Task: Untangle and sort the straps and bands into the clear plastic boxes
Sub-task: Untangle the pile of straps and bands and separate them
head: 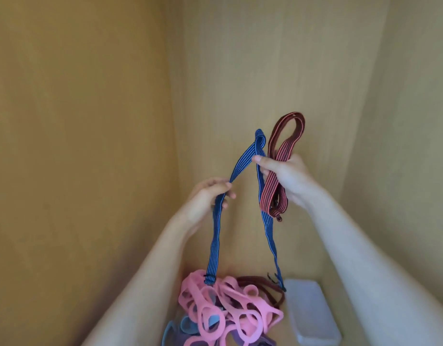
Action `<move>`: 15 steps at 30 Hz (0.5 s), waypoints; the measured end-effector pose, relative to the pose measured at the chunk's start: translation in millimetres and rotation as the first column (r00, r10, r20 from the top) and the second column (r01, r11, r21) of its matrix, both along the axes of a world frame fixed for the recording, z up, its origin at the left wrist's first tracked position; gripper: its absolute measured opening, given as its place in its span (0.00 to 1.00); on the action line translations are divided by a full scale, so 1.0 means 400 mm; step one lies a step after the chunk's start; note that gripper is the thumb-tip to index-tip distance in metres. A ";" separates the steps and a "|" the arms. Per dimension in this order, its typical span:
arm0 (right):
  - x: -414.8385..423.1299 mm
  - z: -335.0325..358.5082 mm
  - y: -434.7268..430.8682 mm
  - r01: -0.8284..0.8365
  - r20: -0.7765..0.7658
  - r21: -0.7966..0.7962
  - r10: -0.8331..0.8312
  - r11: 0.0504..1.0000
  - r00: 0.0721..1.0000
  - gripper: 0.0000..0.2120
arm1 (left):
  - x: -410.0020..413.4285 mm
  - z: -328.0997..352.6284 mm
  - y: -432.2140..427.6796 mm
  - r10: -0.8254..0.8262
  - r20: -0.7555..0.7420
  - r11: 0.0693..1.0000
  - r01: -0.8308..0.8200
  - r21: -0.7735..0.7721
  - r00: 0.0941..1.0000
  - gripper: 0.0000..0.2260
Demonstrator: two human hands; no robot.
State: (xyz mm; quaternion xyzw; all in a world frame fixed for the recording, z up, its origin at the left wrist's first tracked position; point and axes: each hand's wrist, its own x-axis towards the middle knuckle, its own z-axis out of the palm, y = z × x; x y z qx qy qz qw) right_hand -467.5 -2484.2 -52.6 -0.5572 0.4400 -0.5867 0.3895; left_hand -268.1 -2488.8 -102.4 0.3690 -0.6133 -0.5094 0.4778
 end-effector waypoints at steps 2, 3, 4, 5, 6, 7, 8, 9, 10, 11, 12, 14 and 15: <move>-0.008 0.021 0.002 -0.082 -0.076 -0.018 0.080 0.996 0.994 0.10 | -0.025 0.042 -0.010 -0.043 0.016 0.999 0.043 -0.010 0.999 0.06; -0.012 0.031 0.004 -0.112 -0.110 -0.021 0.109 0.993 0.988 0.09 | -0.038 0.067 -0.013 -0.067 0.002 0.998 0.067 -0.001 0.998 0.07; -0.016 0.041 0.007 -0.135 -0.137 -0.016 0.132 0.991 0.982 0.09 | -0.049 0.087 -0.020 -0.098 -0.016 0.995 0.098 0.010 0.995 0.09; -0.019 0.048 0.009 -0.157 -0.149 -0.007 0.154 0.988 0.977 0.09 | -0.061 0.106 -0.026 -0.139 -0.031 0.990 0.139 0.014 0.990 0.11; -0.021 0.055 0.014 -0.186 -0.141 0.011 0.186 0.983 0.972 0.09 | -0.072 0.121 -0.034 -0.168 -0.029 0.986 0.168 0.000 0.985 0.12; -0.023 0.060 0.022 -0.220 -0.114 0.035 0.223 0.975 0.968 0.09 | -0.083 0.134 -0.038 -0.180 -0.003 0.983 0.180 -0.025 0.984 0.12; -0.024 0.065 0.030 -0.255 -0.078 0.062 0.259 0.965 0.963 0.09 | -0.095 0.147 -0.040 -0.174 0.035 0.983 0.176 -0.058 0.984 0.12; -0.026 0.069 0.040 -0.278 -0.055 0.078 0.282 0.958 0.958 0.10 | -0.105 0.158 -0.040 -0.156 0.065 0.982 0.162 -0.096 0.986 0.11; -0.028 0.073 0.049 -0.281 -0.055 0.079 0.286 0.956 0.957 0.11 | -0.116 0.167 -0.039 -0.125 0.081 0.982 0.135 -0.133 0.989 0.10; -0.030 0.077 0.054 -0.263 -0.081 0.072 0.269 0.962 0.960 0.11 | -0.124 0.173 -0.040 -0.088 0.084 0.980 0.101 -0.172 0.993 0.08; -0.033 0.084 0.057 -0.230 -0.127 0.055 0.236 0.972 0.964 0.10 | -0.130 0.180 -0.041 -0.038 0.085 0.976 0.055 -0.213 0.996 0.06; -0.043 0.096 0.054 -0.153 -0.238 0.011 0.151 0.988 0.960 0.06 | -0.136 0.192 -0.046 0.069 0.070 0.962 -0.048 -0.270 0.995 0.05; -0.050 0.102 0.050 -0.126 -0.281 -0.005 0.120 0.992 0.952 0.03 | -0.138 0.200 -0.047 0.095 0.054 0.956 -0.075 -0.284 0.994 0.02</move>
